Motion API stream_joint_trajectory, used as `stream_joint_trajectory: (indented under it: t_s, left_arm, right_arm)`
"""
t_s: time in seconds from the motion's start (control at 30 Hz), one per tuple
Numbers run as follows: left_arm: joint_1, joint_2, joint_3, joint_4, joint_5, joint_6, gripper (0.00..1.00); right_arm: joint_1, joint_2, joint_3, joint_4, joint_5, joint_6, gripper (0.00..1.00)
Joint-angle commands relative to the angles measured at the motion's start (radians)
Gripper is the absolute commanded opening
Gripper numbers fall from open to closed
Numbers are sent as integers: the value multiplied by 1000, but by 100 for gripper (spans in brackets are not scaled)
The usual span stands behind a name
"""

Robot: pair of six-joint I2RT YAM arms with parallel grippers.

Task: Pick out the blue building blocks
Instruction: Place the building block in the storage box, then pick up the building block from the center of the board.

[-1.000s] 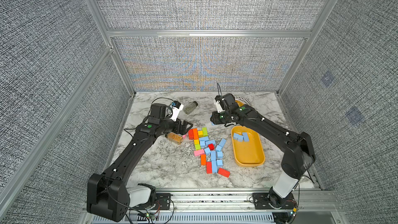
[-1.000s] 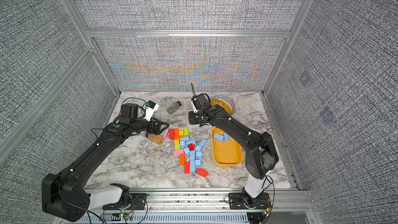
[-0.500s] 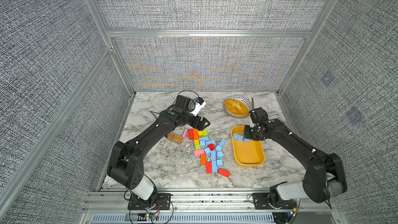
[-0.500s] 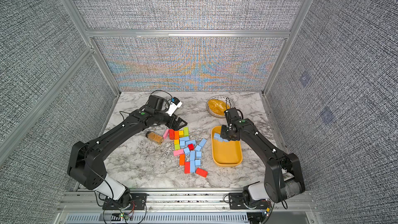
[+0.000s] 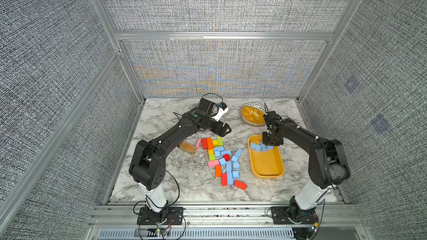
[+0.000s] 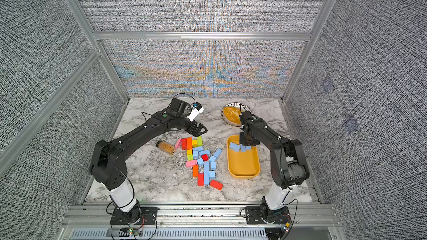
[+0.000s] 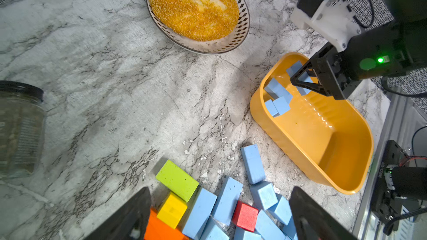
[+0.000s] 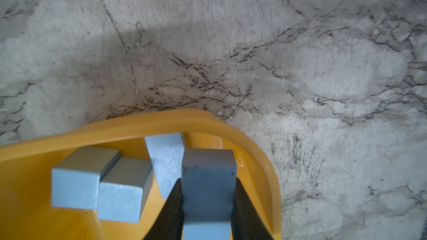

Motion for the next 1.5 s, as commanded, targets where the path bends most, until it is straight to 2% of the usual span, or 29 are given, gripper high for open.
stream_joint_trajectory:
  t_s: [0.0, 0.1, 0.33, 0.5, 0.6, 0.73, 0.83, 1.03, 1.17, 1.47]
  left_arm:
    - [-1, 6, 12, -17, -16, 19, 95]
    - [0, 7, 10, -21, -18, 26, 95]
    - [-1, 17, 40, -115, -16, 134, 91]
    - [-2, 36, 82, -226, -19, 287, 86]
    - [-16, 46, 83, -286, -34, 401, 83]
    - [-68, 59, 53, -369, -58, 640, 78]
    - [-94, 86, 47, -411, -92, 737, 74]
    - [-119, 127, 4, -409, -147, 883, 71]
    - [-122, 144, -11, -388, -184, 932, 68]
    - [-126, 201, -11, -345, -226, 930, 54]
  right_arm:
    - [1, 19, 24, -24, 3, -27, 32]
    - [0, 20, 42, -38, 8, -24, 42]
    - [1, -4, 100, -70, 29, -14, 46]
    - [30, -95, 107, -18, -47, 16, 46]
    - [61, -181, 48, 84, -125, 74, 46]
    - [119, -272, -68, 226, -194, 155, 45]
    - [160, -289, -114, 249, -192, 201, 45]
    - [246, -284, -160, 237, -146, 243, 45]
    - [270, -310, -192, 246, -121, 278, 44]
    - [279, -389, -251, 238, -89, 325, 44]
